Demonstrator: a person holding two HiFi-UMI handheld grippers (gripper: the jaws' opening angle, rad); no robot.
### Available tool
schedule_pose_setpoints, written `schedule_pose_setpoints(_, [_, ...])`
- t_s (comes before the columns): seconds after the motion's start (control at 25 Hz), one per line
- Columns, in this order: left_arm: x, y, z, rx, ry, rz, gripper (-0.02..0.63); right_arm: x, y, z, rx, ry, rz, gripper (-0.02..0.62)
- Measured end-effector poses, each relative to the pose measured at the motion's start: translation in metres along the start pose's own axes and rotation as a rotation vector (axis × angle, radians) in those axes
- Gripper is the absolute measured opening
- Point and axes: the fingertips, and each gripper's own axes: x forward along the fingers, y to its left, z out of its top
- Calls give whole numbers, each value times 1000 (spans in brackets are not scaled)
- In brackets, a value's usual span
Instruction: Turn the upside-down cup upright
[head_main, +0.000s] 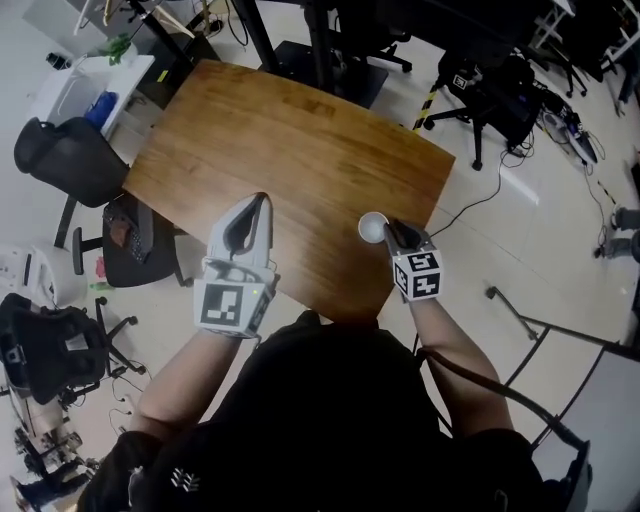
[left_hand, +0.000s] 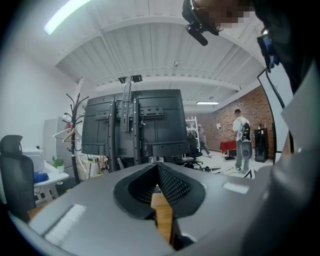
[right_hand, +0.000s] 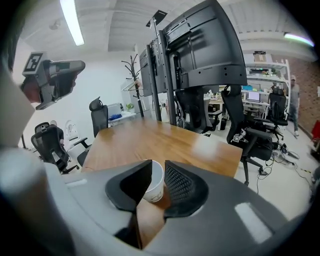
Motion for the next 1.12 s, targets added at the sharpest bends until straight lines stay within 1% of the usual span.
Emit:
schedule_pose_setpoints(0.16, [-10, 14, 2, 7, -9, 46, 0, 11, -3, -8, 27, 37, 1, 91])
schedule_pose_setpoints(0.44, [-16, 21, 6, 9, -28, 60, 0, 28, -8, -22, 71, 90, 4, 91])
schedule_pose_setpoints(0.52, [-16, 21, 6, 10, -28, 59, 0, 30, -7, -24, 75, 94, 3, 79])
schedule_pose_setpoints(0.64, [-15, 23, 3, 17, -21, 53, 0, 32, -7, -25, 63, 103, -13, 33])
schedule_pose_setpoints(0.72, [-13, 22, 5, 19, -24, 44, 0, 33, -7, -24, 51, 109, -19, 29])
schedule_pose_setpoints(0.88, [-10, 19, 4, 18, -15, 37, 0, 28, -10, -19, -10, 90, -50, 28])
schedule_pose_setpoints(1.0, [-8, 19, 4, 23, -11, 32, 0, 22, -16, -10, -82, 61, -106, 28])
schedule_pose_setpoints(1.12, [-6, 16, 8, 20, -31, 18, 0, 16, -23, -3, -183, 68, -177, 28])
